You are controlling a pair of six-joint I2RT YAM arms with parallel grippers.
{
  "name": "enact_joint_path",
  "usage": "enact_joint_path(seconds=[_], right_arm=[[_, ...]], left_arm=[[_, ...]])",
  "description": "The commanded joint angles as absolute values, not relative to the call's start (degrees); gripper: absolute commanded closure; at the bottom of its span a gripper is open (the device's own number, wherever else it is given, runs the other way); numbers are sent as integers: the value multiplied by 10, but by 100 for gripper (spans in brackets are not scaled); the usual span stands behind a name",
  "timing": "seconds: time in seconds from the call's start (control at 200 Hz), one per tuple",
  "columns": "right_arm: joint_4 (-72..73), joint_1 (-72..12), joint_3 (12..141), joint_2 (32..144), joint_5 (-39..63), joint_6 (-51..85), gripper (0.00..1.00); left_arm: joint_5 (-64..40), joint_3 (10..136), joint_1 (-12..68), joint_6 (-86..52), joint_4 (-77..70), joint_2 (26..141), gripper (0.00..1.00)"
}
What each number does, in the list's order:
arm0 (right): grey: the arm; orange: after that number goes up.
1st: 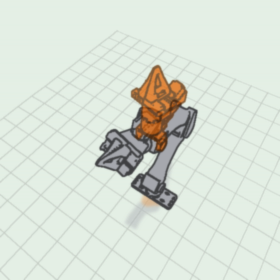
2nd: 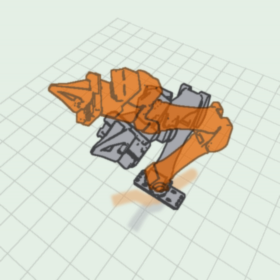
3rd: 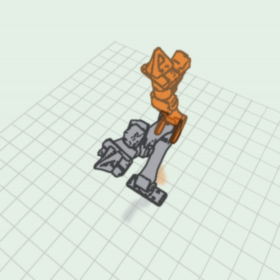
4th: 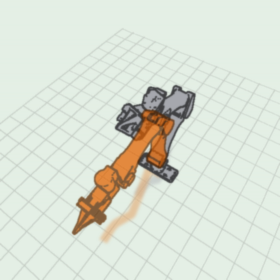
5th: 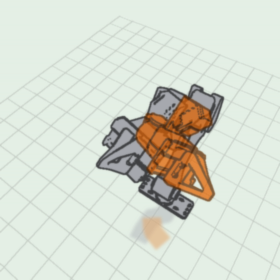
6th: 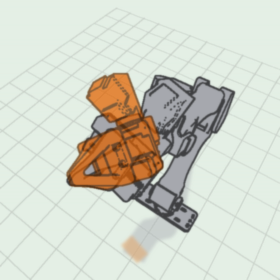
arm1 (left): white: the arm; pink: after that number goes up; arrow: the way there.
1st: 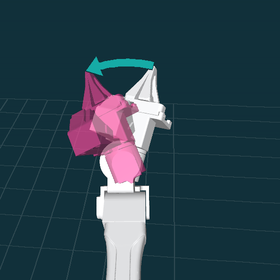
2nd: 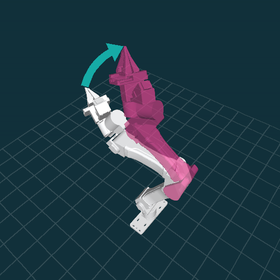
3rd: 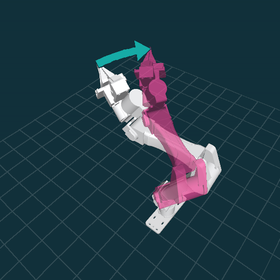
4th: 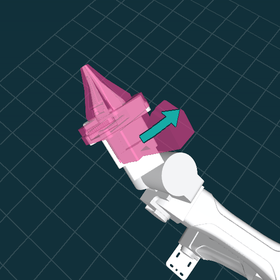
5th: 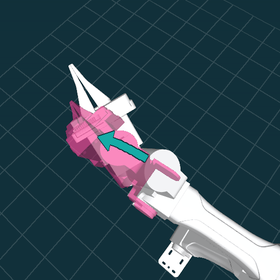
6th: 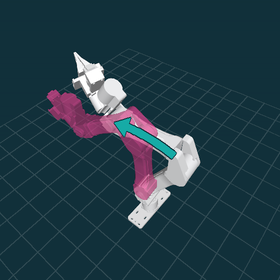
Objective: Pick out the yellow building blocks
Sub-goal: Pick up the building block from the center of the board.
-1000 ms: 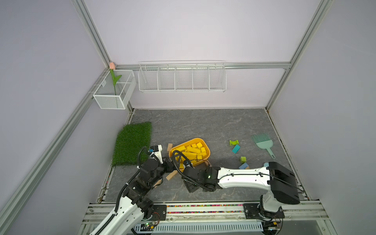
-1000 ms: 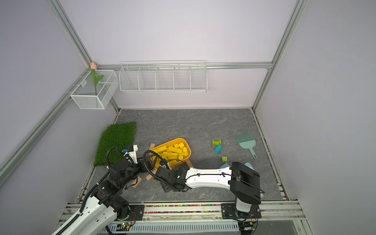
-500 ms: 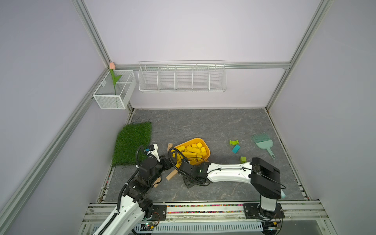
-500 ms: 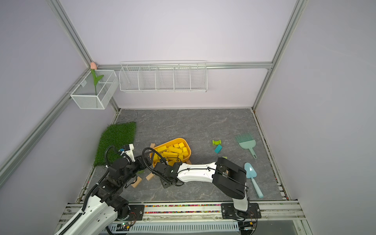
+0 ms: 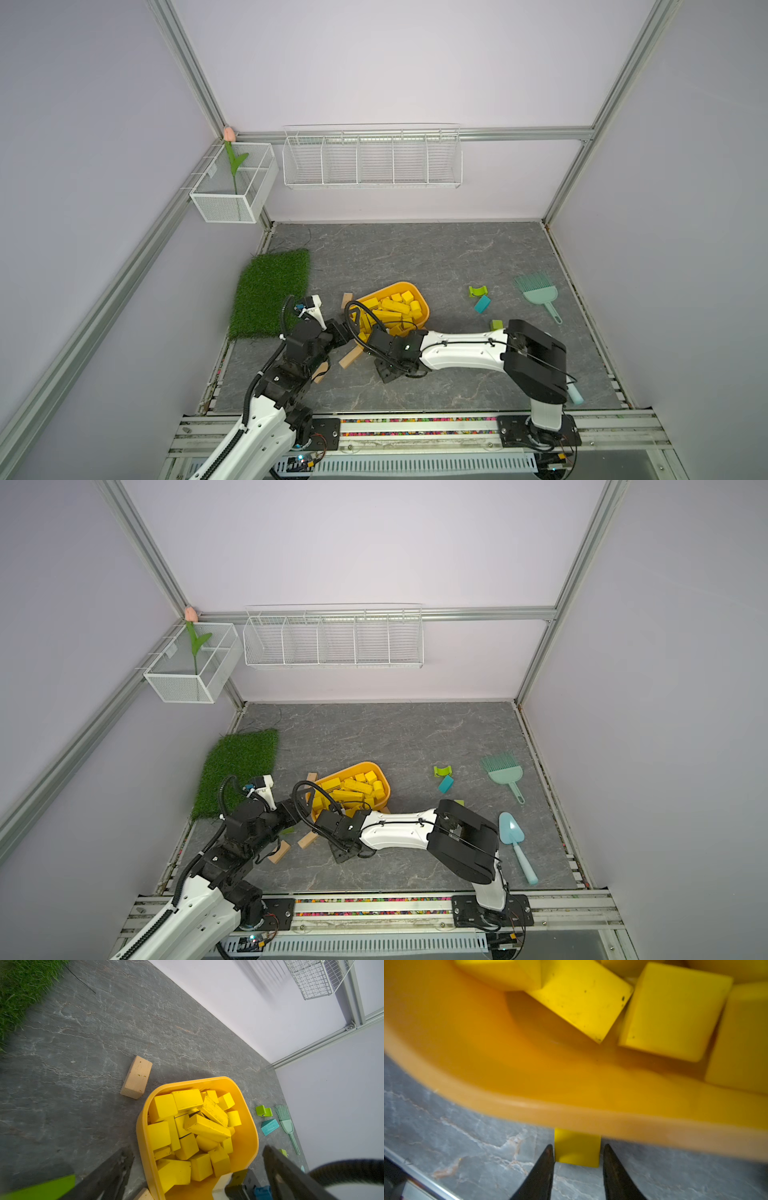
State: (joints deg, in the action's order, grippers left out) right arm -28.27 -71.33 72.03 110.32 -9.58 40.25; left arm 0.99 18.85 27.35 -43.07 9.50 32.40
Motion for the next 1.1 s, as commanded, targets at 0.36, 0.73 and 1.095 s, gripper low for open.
enact_joint_path(seconds=[0.36,0.73,1.095], right_arm=[[-340,-711,768,1153,-110,403,64],[-352,-712,760,1135,-116,409,77],[-368,-713,665,1005,-144,421,76]], left_arm=[[4,190,267,-440,92,330,0],[3,190,267,-441,93,333,0],[3,191,265,-444,95,335,0]])
